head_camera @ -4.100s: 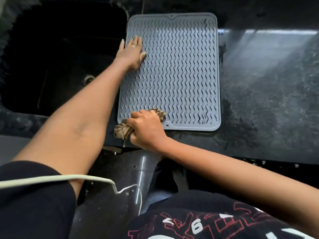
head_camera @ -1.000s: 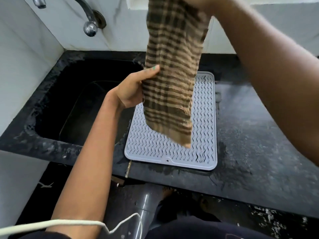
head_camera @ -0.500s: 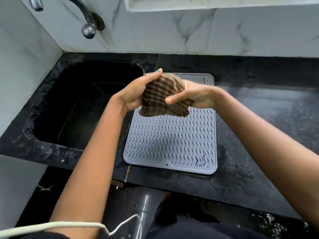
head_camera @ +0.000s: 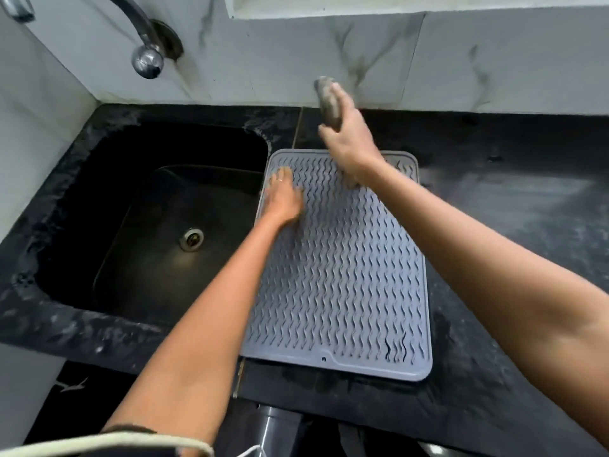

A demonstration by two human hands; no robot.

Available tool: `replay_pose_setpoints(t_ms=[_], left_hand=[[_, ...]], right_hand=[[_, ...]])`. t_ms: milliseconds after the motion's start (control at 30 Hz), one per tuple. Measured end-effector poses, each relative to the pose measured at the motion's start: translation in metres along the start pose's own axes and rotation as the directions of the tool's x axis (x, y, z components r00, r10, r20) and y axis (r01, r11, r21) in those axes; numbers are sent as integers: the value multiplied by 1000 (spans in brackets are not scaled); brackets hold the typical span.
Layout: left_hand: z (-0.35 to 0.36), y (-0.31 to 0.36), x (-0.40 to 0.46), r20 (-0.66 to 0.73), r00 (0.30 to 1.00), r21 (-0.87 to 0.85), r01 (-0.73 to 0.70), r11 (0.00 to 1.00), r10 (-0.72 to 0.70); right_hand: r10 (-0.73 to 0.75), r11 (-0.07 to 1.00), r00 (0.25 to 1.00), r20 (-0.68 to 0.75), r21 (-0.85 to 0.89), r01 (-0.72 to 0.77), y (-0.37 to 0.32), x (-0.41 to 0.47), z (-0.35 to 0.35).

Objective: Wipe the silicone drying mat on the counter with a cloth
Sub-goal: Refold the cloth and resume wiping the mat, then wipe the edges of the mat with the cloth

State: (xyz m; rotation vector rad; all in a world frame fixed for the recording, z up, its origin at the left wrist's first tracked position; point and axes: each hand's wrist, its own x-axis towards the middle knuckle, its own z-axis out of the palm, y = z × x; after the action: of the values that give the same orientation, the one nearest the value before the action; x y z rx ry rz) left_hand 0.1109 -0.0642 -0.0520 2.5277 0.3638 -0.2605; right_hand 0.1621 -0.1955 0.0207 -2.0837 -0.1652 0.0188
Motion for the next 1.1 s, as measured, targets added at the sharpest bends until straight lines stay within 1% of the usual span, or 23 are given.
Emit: replay_pose_setpoints(t_ms=[33, 67, 100, 133, 167, 200, 233, 300, 367, 433, 533, 633, 700, 933, 1100], left_hand=[[9, 2, 6, -10, 1000, 80, -6, 997, 7], [17, 2, 8, -40, 999, 133, -3, 991, 9], [25, 0, 10, -88, 996, 167, 3, 986, 12], [32, -3, 8, -134, 991, 192, 8, 981, 18], [38, -6, 7, -174, 984, 214, 7, 977, 31], [42, -8, 6, -203, 978, 233, 3, 973, 46], [45, -8, 6, -233, 971, 228, -1, 974, 55], [47, -8, 10, -286, 957, 181, 14, 983, 39], [48, -7, 11, -305, 952, 206, 33, 978, 32], [48, -9, 12, -318, 947, 229, 35, 973, 40], [49, -8, 12, -317, 948, 244, 46, 969, 35], [50, -9, 12, -309, 951, 254, 51, 966, 31], [50, -9, 12, -295, 955, 263, 48, 964, 33], [49, -8, 12, -268, 963, 285, 70, 956, 9], [47, -6, 10, -238, 971, 289, 87, 953, -16]], right_hand=[[-46, 977, 994, 104, -203, 66, 2, 9, 14], [-41, 908, 967, 250, -394, 140, 8, 16, 28], [8, 817, 923, 386, -534, 216, 17, 22, 42], [65, 740, 877, 477, -613, 278, 29, 24, 53], [95, 703, 848, 521, -638, 314, 40, 26, 63], [84, 701, 844, 529, -634, 327, 51, 29, 70], [39, 713, 857, 514, -615, 337, 61, 30, 75], [-51, 722, 877, 477, -589, 362, 69, 35, 80], [-70, 701, 880, 471, -604, 379, 66, 43, 81], [-86, 657, 869, 488, -627, 418, 59, 51, 78], [-154, 569, 838, 523, -647, 508, 53, 62, 67], [-171, 563, 818, 550, -627, 539, 54, 71, 51], [-159, 581, 817, 555, -617, 532, 58, 73, 40], [-106, 634, 865, 491, -636, 439, 87, 67, -6], [-80, 650, 893, 442, -657, 383, 97, 61, -32]])
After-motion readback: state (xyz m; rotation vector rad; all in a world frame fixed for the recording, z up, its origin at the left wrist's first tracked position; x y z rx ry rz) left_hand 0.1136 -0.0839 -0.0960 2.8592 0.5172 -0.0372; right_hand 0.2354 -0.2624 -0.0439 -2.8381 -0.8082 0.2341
